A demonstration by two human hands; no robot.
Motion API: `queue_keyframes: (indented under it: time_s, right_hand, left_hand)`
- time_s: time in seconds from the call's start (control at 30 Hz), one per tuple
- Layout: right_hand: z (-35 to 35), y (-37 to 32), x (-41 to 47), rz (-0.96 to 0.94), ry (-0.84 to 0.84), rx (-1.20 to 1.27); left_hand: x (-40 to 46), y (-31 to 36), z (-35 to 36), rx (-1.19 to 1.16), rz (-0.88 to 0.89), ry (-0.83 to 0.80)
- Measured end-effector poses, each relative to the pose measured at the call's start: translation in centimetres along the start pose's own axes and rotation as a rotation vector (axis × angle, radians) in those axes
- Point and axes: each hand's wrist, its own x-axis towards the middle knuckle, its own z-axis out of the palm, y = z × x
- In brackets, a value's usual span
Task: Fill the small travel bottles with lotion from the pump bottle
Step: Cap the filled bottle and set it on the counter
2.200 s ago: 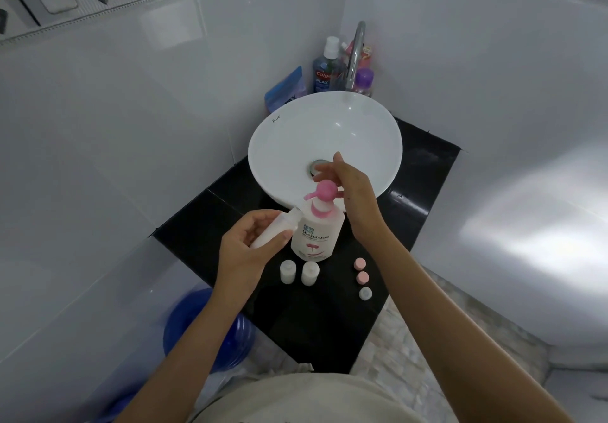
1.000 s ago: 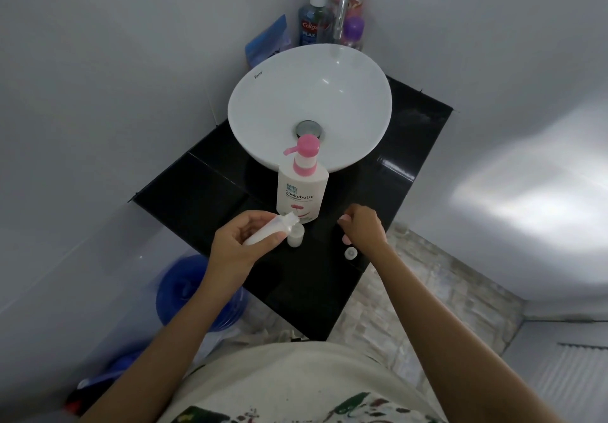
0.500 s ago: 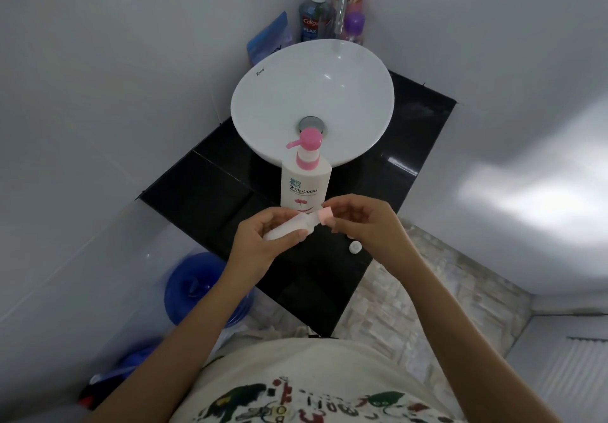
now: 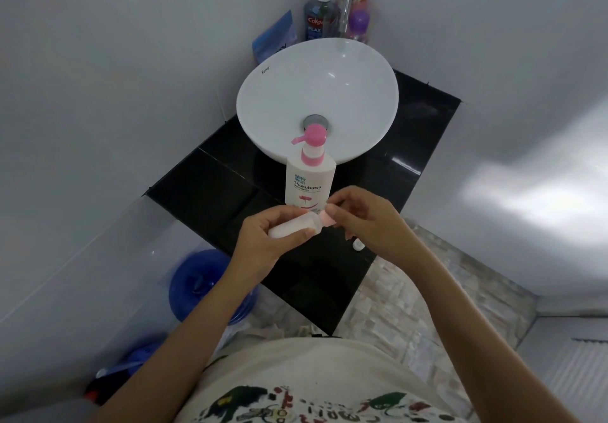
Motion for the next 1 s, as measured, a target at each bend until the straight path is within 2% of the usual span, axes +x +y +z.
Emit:
queue_keyframes:
  time_s: [0.1, 0.23, 0.4, 0.53, 0.67, 0.83, 1.0]
  right_hand:
    - [-0.4, 0.1, -0.2, -0.070, -0.039, 0.029]
    - [0.6, -0.3, -0.1, 0.035, 0.066, -0.011]
    - [-0.3, -0.4, -0.6, -0.050, -0.021, 0.055]
    - [0.7, -0.5, -0.5, 0.065, 0.070, 0.008]
    - [0.2, -0.4, -1.0, -0.016, 0.005, 0.101]
    - [0.9, -0.4, -1.1, 0.052, 0.127, 0.082]
    - [0.5, -0.3, -1.6, -0.031, 0.081, 0.119]
  left_hand:
    - [0.0, 0.2, -0.1, -0.014, 0.009, 0.000]
    - [0.0, 0.3, -0.2, -0.004, 0.012, -0.004]
    - [-0.2, 0.7, -0.2, -0.021, 0.030, -0.010]
    - [-0.3, 0.8, -0.2, -0.021, 0.038, -0.030]
    - [-0.3, 1.1, -0.3, -0.018, 0.055, -0.036]
    - [-0.3, 1.3, -0.2, -0.011, 0.053, -0.046]
    - [-0.5, 1.8, 0.0, -0.029, 0.057, -0.055]
